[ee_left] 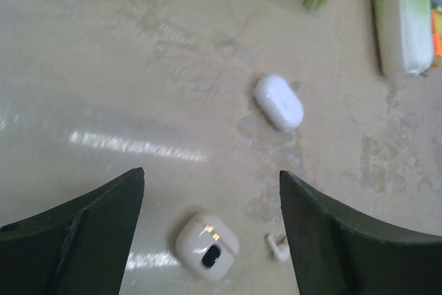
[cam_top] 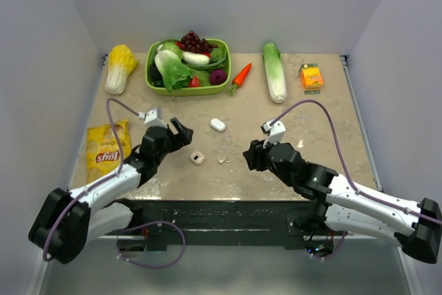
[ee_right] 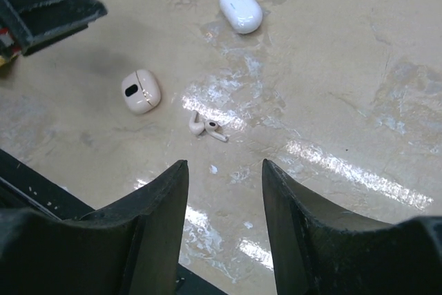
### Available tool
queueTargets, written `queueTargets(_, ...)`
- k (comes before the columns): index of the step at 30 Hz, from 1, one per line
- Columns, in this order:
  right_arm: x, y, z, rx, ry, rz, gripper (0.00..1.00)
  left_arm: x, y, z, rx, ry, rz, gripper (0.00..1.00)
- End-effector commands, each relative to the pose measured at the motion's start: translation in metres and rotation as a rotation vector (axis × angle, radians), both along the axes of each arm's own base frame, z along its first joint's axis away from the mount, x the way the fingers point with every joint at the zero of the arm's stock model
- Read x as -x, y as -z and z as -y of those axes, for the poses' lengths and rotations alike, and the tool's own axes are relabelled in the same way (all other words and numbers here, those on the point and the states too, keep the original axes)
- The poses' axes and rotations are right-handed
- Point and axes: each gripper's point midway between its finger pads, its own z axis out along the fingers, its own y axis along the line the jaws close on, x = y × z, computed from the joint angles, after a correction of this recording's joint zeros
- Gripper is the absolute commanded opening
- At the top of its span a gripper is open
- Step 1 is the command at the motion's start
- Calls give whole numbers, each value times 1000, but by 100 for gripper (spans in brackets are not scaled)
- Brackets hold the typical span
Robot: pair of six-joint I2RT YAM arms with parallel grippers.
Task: Insert the wireless bluetooth earbuds into the charging case
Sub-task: Place the charging case at the center of the board, then pick up the charging case at the center of the board.
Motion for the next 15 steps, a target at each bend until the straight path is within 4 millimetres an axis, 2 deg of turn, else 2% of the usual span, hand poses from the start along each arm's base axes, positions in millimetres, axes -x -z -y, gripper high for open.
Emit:
queueTargets(1, -3, 3, -11, -36, -15, 5, 50, 34, 21, -19, 56, -111, -60, 79)
queueTargets(2, -3, 4, -15, -35, -30, 9, 50, 43, 26, -18, 6, -95, -79, 78)
queueTargets(4, -2, 10, -20, -24, -51, -9, 49, 44, 17, -14, -53, -67, -53, 78)
queueTargets(6, -2, 18, -24, -4, -64, -25, 49, 53, 27, -4, -157, 9, -79, 84)
queueTargets(7, -2, 20, -26, 0, -68, -30, 49, 50, 22, 4, -171, 38, -73, 86)
queueTargets(11, 2, 23, -32, -9, -103, -45, 49, 66, 47, 28, -354, 241, -174, 100)
queueTargets(13, 3, 23, -32, -8, -112, -42, 49, 70, 55, 40, -411, 318, -206, 100)
queueTargets(15, 3, 22, -31, -5, -113, -37, 49, 73, 61, 42, -445, 339, -241, 100)
